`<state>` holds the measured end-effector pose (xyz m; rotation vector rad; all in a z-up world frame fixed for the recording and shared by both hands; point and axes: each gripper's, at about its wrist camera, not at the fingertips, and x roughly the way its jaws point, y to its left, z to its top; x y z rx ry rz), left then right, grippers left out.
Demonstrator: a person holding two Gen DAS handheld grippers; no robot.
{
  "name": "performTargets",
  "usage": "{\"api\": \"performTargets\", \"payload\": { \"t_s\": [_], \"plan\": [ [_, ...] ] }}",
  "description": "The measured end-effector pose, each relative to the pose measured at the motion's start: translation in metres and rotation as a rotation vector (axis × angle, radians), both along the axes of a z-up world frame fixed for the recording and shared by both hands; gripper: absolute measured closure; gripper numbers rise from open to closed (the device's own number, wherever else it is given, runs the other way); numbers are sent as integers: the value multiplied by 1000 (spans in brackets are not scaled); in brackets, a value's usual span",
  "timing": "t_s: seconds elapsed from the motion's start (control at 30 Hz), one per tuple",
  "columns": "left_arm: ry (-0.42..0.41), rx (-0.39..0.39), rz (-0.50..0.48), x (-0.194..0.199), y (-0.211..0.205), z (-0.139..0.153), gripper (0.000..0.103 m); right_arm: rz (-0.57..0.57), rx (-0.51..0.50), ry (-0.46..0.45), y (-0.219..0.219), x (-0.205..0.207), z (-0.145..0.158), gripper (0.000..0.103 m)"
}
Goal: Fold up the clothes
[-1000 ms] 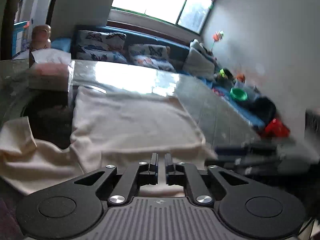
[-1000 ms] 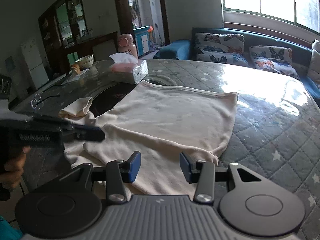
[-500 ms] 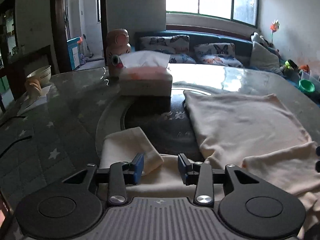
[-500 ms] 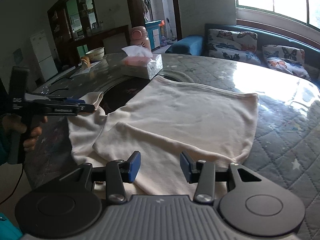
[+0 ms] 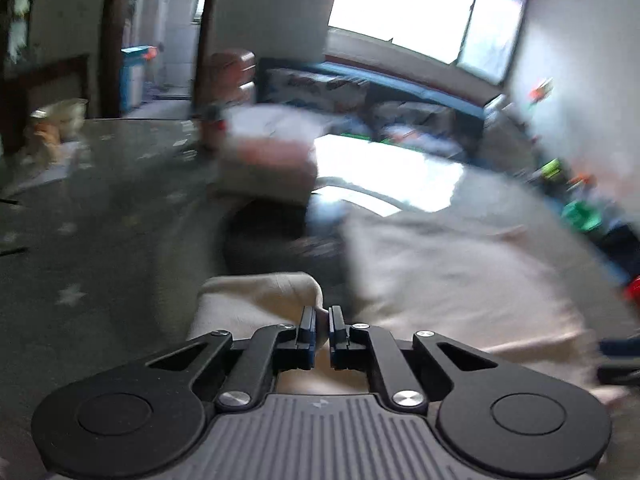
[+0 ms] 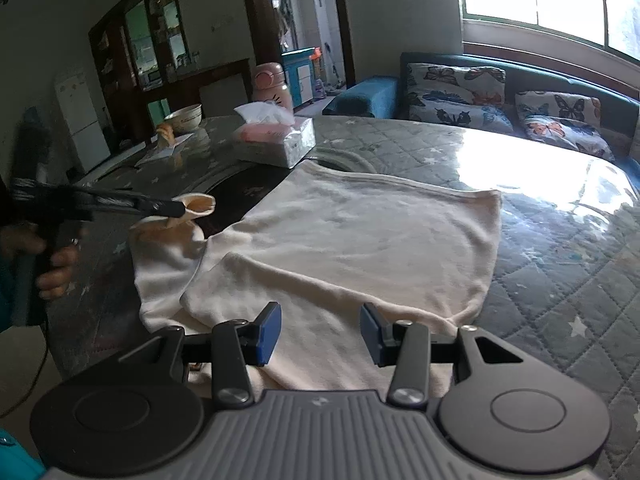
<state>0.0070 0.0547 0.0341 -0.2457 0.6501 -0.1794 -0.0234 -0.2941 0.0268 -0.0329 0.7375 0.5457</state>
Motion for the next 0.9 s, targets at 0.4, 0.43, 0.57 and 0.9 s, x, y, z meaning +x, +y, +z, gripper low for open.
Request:
{"api": "performTargets", "payload": {
  "t_s": [0.4, 0.43, 0.57, 0.9],
  "plan": [
    [-31, -143, -367, -26, -86, 7, 73, -127, 56, 19, -39, 3, 6, 59],
    [-35, -114, -358, -29, -82, 5, 66, -126, 55, 20, -40, 3, 6, 59],
    [-77, 35, -273, -43, -55, 3, 59, -93, 65, 39, -32, 8, 2, 61],
    [6, 134, -131, -69, 4, -24, 53, 26, 33, 140, 20, 27, -28, 74]
  ]
}}
